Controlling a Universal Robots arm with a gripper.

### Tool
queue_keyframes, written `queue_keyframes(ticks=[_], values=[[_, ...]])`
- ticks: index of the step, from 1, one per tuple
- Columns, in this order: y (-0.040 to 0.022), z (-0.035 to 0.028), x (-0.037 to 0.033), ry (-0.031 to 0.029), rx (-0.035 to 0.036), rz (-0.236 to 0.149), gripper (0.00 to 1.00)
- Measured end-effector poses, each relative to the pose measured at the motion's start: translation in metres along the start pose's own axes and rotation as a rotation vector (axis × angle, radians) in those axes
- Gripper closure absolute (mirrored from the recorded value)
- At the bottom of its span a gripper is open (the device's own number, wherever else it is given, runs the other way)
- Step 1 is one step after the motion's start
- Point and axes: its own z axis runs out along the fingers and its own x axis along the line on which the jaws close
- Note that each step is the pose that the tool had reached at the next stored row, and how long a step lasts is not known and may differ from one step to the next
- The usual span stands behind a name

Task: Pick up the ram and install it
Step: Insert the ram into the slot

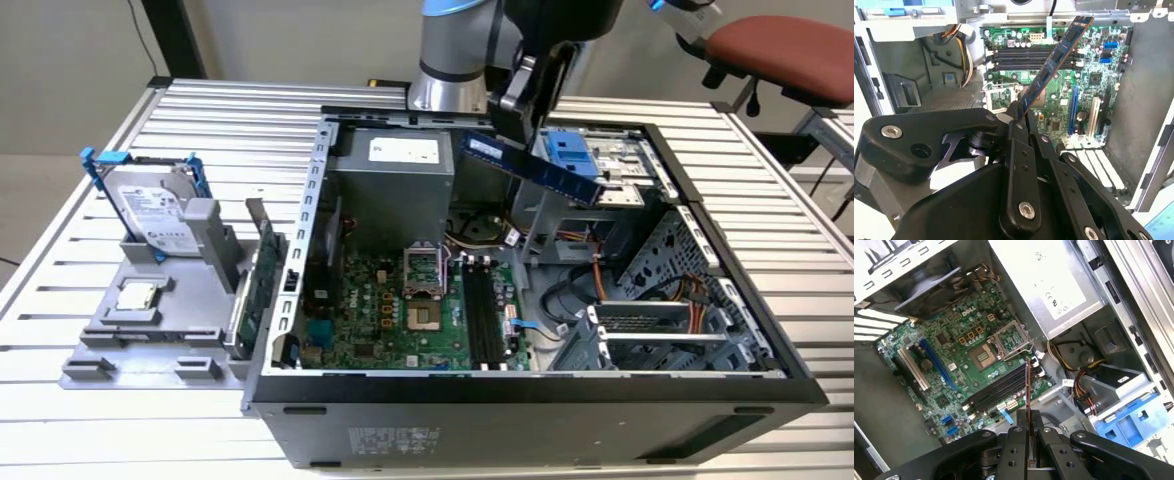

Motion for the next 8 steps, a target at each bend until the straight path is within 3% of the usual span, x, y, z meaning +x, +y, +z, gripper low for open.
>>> queue_keyframes(ticks=[8], values=[[0.0000, 0.0000, 0.0000, -0.0004, 0.0030, 0.116, 1.00]])
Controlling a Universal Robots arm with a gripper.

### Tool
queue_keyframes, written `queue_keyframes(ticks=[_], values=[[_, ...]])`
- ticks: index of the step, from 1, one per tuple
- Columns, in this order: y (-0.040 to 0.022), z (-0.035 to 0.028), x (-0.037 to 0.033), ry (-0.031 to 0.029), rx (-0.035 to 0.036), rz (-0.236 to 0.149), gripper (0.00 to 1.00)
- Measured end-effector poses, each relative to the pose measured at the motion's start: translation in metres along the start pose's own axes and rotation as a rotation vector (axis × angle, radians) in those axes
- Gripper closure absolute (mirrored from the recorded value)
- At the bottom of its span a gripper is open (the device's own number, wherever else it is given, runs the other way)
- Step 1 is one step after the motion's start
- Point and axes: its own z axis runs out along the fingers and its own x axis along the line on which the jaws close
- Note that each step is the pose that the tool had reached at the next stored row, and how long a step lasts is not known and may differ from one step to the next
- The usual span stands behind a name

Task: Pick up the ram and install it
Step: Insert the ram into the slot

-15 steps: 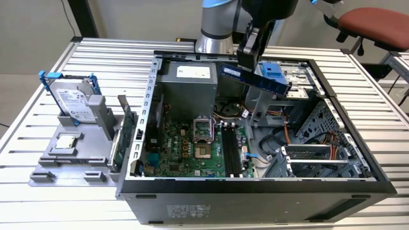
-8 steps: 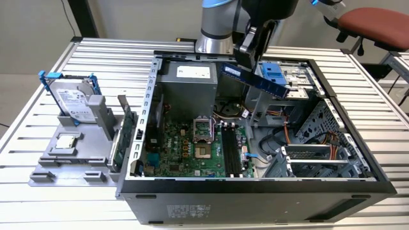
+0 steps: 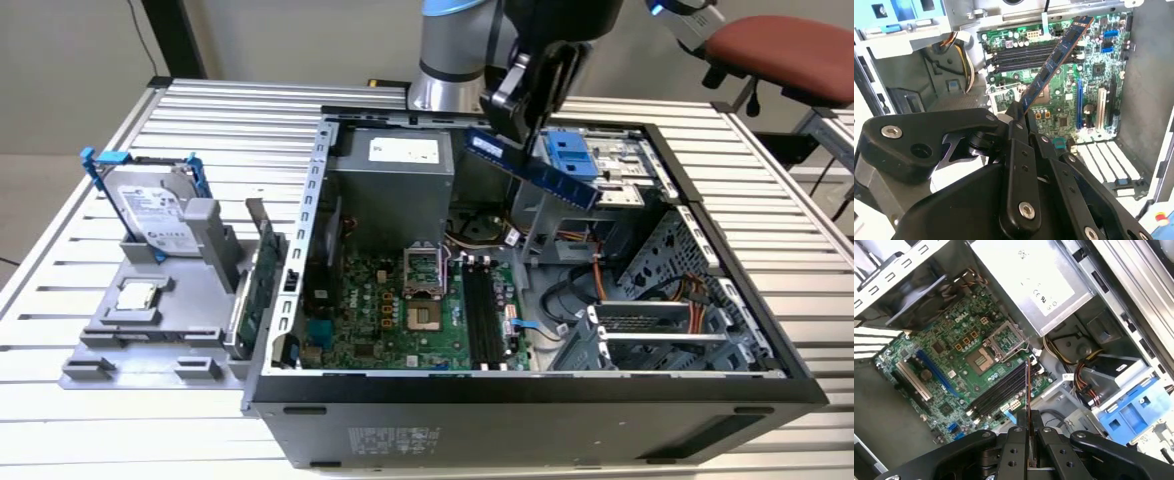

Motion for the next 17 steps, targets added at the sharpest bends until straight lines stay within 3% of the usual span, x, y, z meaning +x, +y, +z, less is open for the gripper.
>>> queue_keyframes(ticks=[17], values=[[0.0000, 0.0000, 0.0000, -0.0009, 0.0064, 0.242, 1.00]])
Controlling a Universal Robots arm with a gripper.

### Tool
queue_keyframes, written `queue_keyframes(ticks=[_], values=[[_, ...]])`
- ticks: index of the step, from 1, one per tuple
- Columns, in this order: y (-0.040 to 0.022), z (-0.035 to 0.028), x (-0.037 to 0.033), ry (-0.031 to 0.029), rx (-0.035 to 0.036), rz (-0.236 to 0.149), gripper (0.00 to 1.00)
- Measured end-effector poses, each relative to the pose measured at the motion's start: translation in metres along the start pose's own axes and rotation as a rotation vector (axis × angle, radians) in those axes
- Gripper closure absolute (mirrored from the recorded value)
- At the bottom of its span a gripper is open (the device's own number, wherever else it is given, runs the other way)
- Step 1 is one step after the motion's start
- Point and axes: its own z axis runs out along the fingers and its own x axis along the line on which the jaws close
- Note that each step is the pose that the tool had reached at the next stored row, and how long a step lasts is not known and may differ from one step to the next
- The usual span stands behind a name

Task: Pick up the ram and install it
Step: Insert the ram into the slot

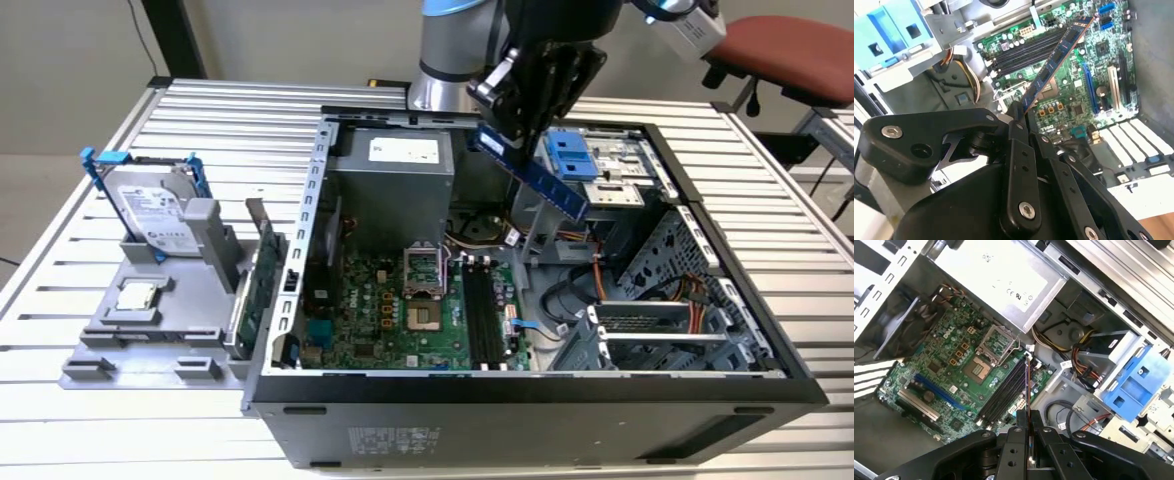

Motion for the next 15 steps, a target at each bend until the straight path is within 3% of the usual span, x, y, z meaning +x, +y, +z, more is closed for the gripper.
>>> queue_keyframes(ticks=[8, 15], values=[[0.0000, 0.0000, 0.0000, -0.0007, 0.0026, 0.119, 1.00], [0.0000, 0.0000, 0.0000, -0.0049, -0.0009, 0.217, 1.00]])
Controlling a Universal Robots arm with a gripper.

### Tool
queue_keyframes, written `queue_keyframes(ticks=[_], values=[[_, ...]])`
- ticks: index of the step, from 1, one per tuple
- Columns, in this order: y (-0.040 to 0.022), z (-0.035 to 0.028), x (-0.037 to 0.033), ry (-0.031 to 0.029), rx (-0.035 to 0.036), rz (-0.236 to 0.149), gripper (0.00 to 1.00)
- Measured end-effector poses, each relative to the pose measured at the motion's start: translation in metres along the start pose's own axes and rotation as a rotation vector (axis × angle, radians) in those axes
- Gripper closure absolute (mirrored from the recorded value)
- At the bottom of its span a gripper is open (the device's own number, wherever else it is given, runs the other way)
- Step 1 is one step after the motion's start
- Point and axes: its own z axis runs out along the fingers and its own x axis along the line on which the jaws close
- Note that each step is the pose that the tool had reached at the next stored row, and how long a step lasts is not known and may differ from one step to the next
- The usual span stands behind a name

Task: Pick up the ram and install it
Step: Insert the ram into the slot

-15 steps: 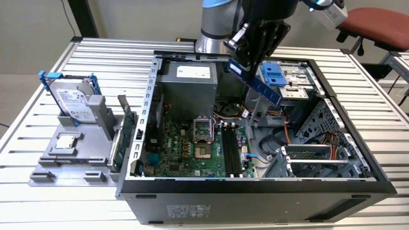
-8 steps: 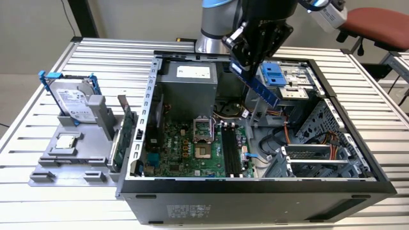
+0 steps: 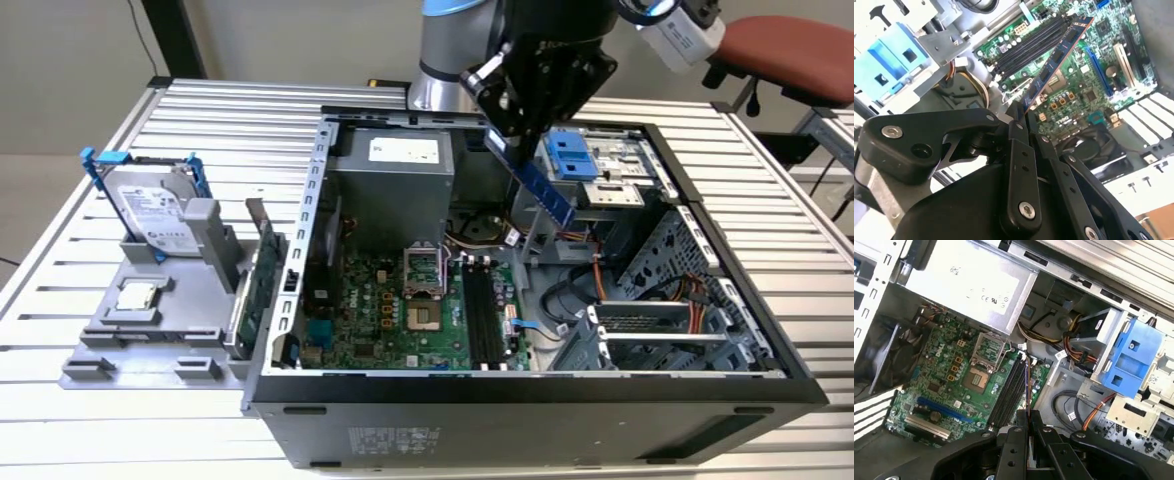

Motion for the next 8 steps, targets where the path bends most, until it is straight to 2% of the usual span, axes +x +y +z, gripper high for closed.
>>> queue_keyframes(ticks=[1, 8], values=[[0.0000, 0.0000, 0.0000, -0.0011, -0.0014, 0.029, 1.00], [0.0000, 0.0000, 0.0000, -0.0025, 0.0015, 0.134, 1.00]])
